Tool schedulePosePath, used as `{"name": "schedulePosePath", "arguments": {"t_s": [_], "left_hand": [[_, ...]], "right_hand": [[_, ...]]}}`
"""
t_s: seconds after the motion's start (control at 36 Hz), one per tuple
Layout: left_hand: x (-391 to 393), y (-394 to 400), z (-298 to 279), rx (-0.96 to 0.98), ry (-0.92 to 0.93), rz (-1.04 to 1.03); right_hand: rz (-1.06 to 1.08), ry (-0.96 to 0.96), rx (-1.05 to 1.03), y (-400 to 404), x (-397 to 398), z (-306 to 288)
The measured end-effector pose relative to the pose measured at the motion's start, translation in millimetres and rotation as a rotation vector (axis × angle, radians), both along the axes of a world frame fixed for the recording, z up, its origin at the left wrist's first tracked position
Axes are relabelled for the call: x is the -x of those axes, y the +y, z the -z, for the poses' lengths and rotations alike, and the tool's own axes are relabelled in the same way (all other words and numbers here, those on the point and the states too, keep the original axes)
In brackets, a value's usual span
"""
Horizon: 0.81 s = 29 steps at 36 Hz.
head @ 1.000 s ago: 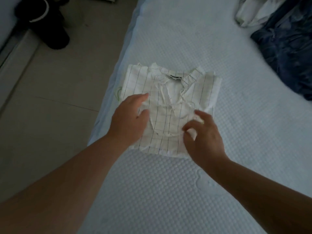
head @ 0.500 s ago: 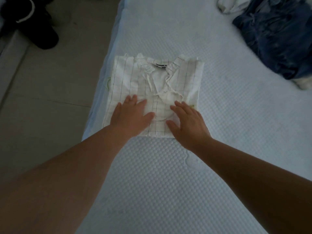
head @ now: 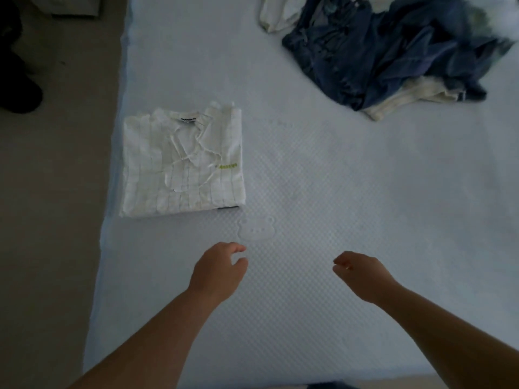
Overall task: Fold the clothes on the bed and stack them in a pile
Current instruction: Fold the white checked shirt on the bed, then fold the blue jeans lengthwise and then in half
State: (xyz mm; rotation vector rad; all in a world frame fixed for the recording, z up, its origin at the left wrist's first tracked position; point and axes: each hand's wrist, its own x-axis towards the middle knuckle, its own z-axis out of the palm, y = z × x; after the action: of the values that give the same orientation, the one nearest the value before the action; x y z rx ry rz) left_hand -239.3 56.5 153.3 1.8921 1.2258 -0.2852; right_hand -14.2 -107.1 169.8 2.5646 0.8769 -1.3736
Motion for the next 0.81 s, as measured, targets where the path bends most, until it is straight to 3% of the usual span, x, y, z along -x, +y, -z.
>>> {"name": "schedulePosePath", "arguments": {"t_s": [0.14, 0.28, 0.44, 0.58, 0.72, 0.81], "left_hand": [[-70.0, -23.0, 21.8, -0.018, 0.044, 0.058], [-169.0, -26.3, 69.3, -0.149, 0.027, 0.051], [-268.5, -12.6, 139.6, -0.294, 0.194, 0.053], [-276.5, -22.7, 196.9, -0.334, 0.305, 0.058], [-276.1, -20.2, 219.6, -0.355, 0.315, 0.052], [-276.5, -20.7, 226.5, -0.379, 0.330, 0.053]], "right_hand": [[0.057, -0.034, -0.078, -18.6, -73.1, 19.4], [-0.042, -0.140, -0.215, 1.0, -170.0, 61.6], [-0.175, -0.352, -0.428, 71.4, -268.4, 92.2], [-0.260, -0.525, -0.705, 145.2, -321.6, 109.4], [-0.394, -0.516, -0.560, 206.5, -362.8, 143.2], [-0.301, -0.450, -0.432, 218.8, -371.6, 164.8]]}}
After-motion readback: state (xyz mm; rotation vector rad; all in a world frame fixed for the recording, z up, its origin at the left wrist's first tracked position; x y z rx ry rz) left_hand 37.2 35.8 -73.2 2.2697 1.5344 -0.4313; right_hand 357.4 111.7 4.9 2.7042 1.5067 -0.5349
